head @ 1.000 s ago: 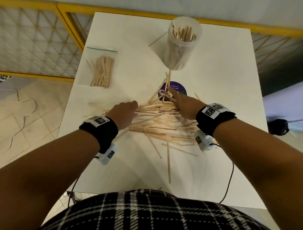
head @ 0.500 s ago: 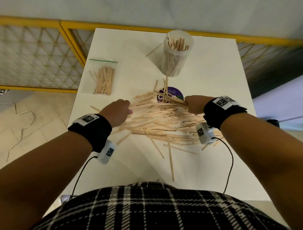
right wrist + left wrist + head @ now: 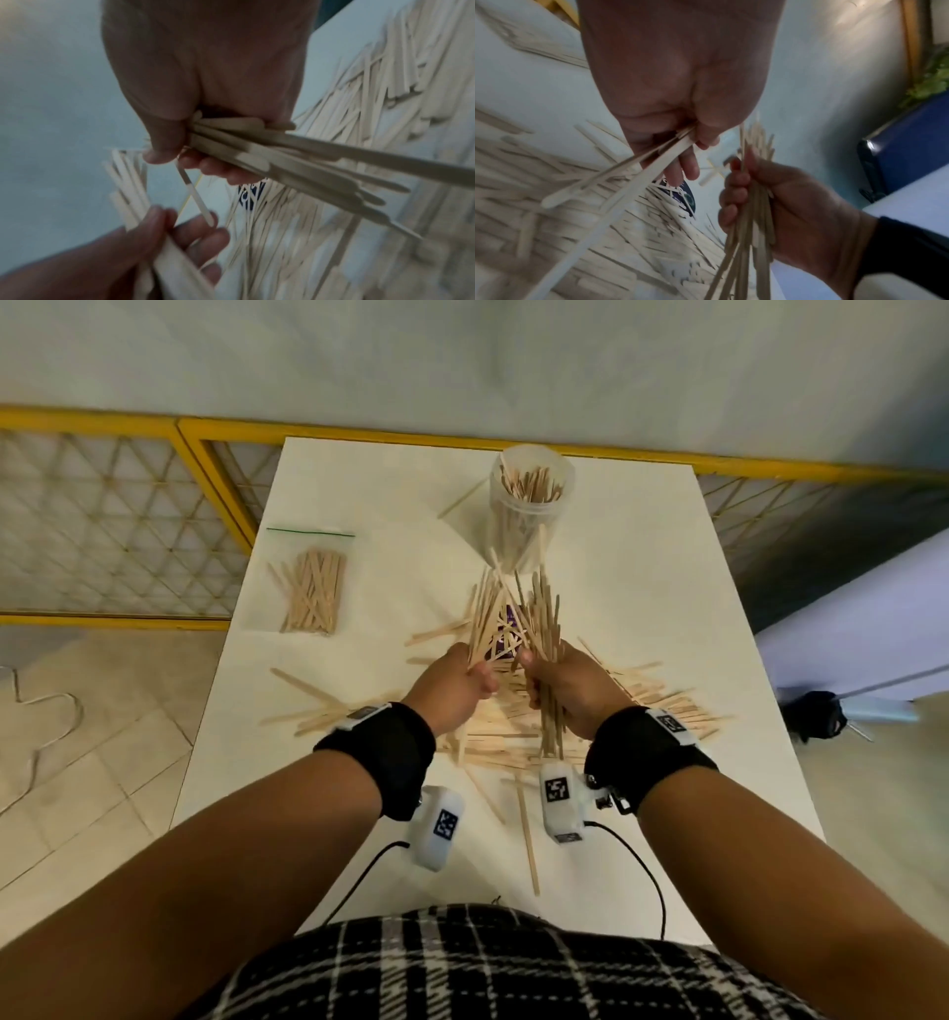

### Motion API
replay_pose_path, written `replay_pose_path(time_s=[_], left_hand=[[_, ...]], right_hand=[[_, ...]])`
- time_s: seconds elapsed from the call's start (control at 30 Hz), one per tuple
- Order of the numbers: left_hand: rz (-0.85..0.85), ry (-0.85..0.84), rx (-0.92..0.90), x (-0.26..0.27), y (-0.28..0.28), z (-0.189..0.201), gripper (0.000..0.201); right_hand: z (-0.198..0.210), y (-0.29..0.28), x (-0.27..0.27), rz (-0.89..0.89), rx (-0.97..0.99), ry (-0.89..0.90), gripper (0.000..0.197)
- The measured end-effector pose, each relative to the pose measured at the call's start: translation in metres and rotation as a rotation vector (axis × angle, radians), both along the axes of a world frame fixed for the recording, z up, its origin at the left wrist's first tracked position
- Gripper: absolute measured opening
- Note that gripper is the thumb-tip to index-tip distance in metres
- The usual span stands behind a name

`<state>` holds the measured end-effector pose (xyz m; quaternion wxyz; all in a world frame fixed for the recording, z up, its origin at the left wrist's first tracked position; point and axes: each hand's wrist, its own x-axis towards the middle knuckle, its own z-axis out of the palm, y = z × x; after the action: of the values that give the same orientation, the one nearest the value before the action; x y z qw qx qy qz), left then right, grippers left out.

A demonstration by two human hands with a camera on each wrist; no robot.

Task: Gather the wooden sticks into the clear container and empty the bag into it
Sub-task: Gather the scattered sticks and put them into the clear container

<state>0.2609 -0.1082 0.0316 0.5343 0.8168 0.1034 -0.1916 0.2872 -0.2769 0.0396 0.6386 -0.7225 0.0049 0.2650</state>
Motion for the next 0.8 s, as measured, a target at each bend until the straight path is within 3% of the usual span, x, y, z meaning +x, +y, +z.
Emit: replay_pose_path(time_s=[0.1, 0.33, 0.43, 0.53, 0.63, 0.7, 0.8], left_hand=[[-0.043, -0.078, 0.095, 0.002, -0.011, 0.012, 0.028], [-0.184, -0.214, 0.229, 0.001, -0.023, 0.024, 0.025], [-0.283, -0.183, 0.175, -0.002, -0.026, 0.026, 0.041], [-0.386, -0.096, 0.128, 0.0, -0.022, 0.021, 0.054], [-0.241, -0.064, 0.015, 0.01, -0.016, 0.025, 0.05], [-0.078, -0.067, -0.177, 0.02, -0.012, 0.036, 0.05], [-0.03, -0.124, -0.278, 0.032, -0.014, 0.05, 0.054]], right_hand=[[-0.002, 0.013, -0.006, 0.045, 0.046, 0.006, 0.015], [-0.004, 0.025, -0.003, -0.102, 0.03, -0.07, 0.047], [-0.001, 0.026, -0.001, -0.208, 0.102, -0.104, 0.017], [0.002, 0.024, 0.004, -0.283, -0.029, -0.159, 0.015], [0.004, 0.019, 0.007, -0.244, -0.137, -0.193, 0.016], [0.006, 0.02, 0.006, -0.141, -0.175, -0.214, 0.019], [0.011, 0.027, 0.004, -0.037, -0.165, -0.222, 0.012]])
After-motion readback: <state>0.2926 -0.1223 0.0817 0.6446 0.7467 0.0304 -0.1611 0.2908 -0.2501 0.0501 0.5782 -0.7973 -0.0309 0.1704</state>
